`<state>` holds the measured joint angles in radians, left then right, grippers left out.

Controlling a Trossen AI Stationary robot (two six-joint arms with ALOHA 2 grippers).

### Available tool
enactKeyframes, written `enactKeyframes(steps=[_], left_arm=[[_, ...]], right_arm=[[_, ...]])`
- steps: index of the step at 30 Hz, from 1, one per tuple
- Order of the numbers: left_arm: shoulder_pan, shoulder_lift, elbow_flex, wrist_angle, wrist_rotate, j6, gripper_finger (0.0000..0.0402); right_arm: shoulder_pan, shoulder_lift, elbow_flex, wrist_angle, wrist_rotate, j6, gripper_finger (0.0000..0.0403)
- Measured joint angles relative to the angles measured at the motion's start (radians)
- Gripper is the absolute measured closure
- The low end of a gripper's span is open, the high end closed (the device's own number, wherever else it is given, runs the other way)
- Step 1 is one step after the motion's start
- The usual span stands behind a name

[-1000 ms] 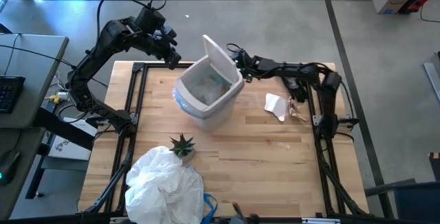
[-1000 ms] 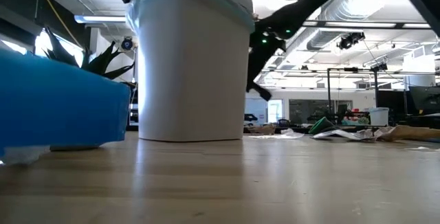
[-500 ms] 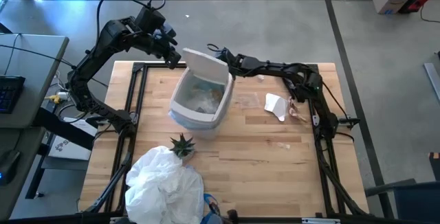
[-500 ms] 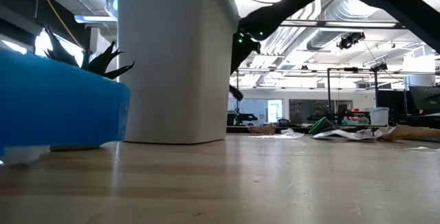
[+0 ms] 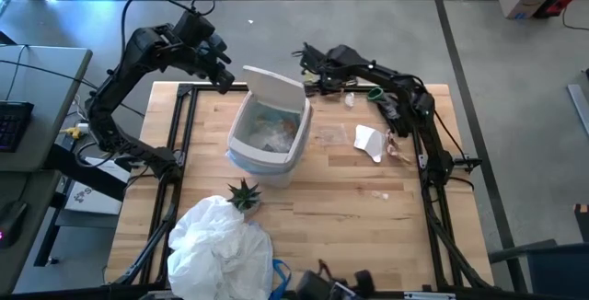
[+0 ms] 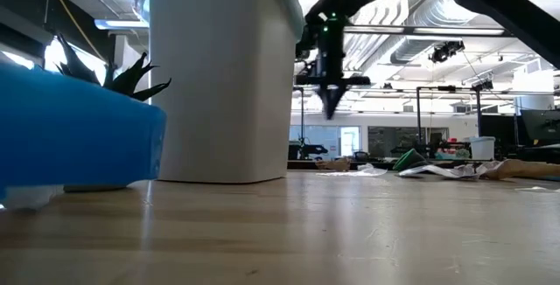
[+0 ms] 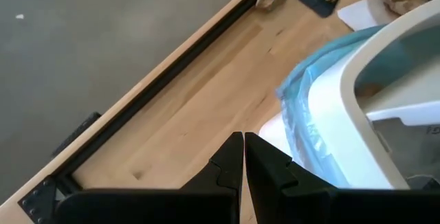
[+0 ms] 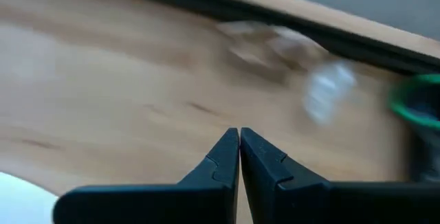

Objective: Place trash/remove bag and relplace
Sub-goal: Adjust the trash bin, then put the brown napkin into the trash bin

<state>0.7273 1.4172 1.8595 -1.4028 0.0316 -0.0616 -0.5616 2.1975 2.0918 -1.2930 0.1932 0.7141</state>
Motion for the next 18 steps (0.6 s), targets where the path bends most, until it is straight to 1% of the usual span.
enactKeyframes(steps=[3, 6, 10, 14, 18], left_arm=[[0.0, -0.02, -0.008, 0.005, 0.0, 0.003, 0.0402], [0.0, -0.052, -0.058, 0.011, 0.001, 0.004, 0.0402], [0.0, -0.096, -0.164, 0.018, 0.02, 0.003, 0.0402], [0.0, -0.147, -0.272, 0.048, 0.051, -0.007, 0.0402], [0.0, -0.182, -0.334, 0.086, 0.054, -0.016, 0.0402]], right_arm=[[-0.006, 0.0, 0.005, -0.124, 0.025, -0.039, 0.0403], [-0.018, 0.0, -0.027, -0.149, 0.033, -0.059, 0.0403], [-0.058, 0.0, -0.082, -0.102, -0.009, -0.085, 0.0403], [-0.104, 0.0, -0.109, -0.035, -0.011, -0.124, 0.0403], [-0.144, 0.0, -0.109, 0.011, -0.01, -0.16, 0.0402]])
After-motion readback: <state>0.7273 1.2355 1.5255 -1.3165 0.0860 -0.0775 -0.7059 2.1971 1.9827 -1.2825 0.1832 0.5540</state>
